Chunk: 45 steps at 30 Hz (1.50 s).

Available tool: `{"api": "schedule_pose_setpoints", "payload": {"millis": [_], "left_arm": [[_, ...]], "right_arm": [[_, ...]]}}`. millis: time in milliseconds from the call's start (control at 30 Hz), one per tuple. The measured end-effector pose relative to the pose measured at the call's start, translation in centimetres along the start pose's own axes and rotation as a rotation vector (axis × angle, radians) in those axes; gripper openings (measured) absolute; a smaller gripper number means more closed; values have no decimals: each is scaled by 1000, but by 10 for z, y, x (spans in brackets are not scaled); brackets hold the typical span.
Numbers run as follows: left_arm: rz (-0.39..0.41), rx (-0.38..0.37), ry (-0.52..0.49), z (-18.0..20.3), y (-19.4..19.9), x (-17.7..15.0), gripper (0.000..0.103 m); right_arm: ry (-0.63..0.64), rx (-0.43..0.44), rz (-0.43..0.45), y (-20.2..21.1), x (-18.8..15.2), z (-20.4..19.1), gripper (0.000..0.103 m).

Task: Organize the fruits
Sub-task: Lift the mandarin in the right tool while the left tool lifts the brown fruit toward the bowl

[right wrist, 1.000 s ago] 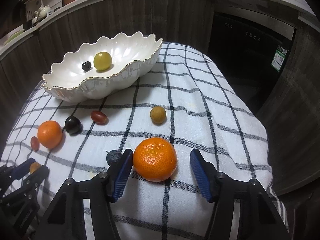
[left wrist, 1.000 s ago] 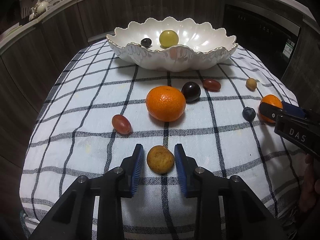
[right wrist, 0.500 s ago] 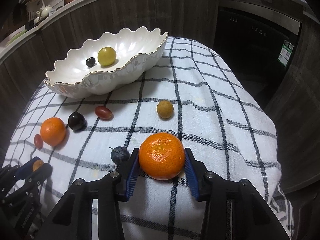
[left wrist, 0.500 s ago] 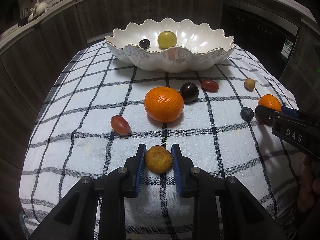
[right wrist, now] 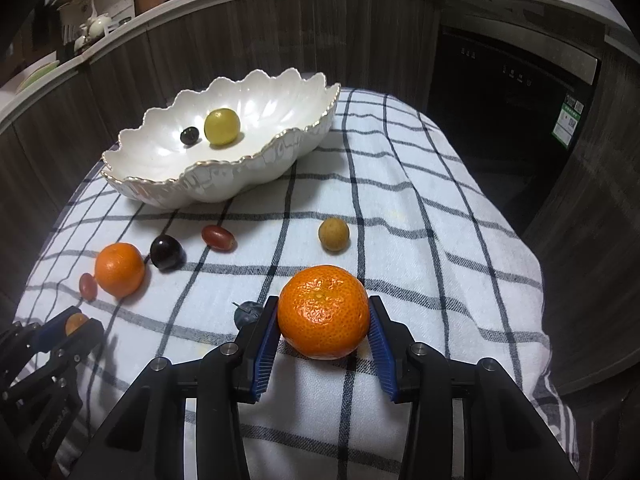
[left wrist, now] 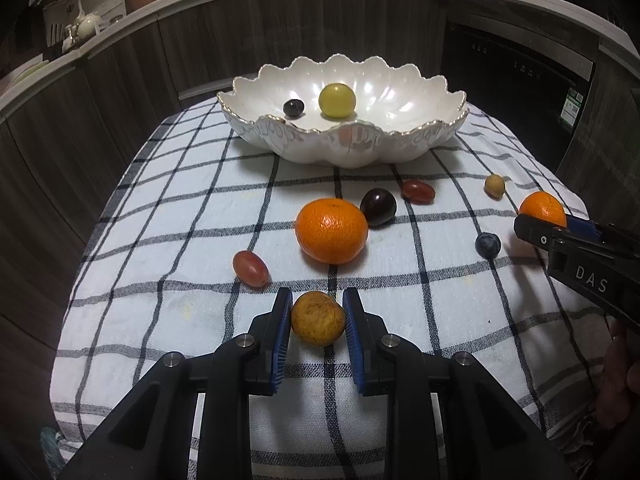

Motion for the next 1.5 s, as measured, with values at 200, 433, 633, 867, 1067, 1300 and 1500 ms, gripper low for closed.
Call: {"api": "schedule_pose_setpoints", "payload": {"millis": [200, 433, 633, 867, 1067, 1300, 1500], "left_arm": [[24, 8, 6, -3, 8, 5, 26], [35, 20, 17, -6, 14, 10, 26], [39, 26, 38, -11, 17, 16, 26], [38, 26, 48, -13, 20, 24, 26], [45, 16, 45, -14, 24, 34, 26], [66, 12, 49, -19, 26, 50, 26], [80, 8, 54, -22, 26, 63, 26]], "right_arm": [[8, 0, 23, 11, 2, -3, 43], [19, 5, 47, 21, 6, -7, 43], [28, 14, 58, 28, 11, -11, 43], [41, 24, 74, 34, 19, -17, 43], [42, 28, 92, 39, 29, -19, 43], [46, 39, 125, 45, 47, -26, 43], [51, 48, 134, 47, 59, -31, 43]]}}
Point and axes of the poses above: each gripper's, at about its wrist camera, not at the fingertips, and y roughly against the way its jaws point, z to its right, x to its top, the point moved 3 cm from there along -y, roughly the way its jaws point, and after that the axes turned 8 degrees about -z, right-handed, at the moved point
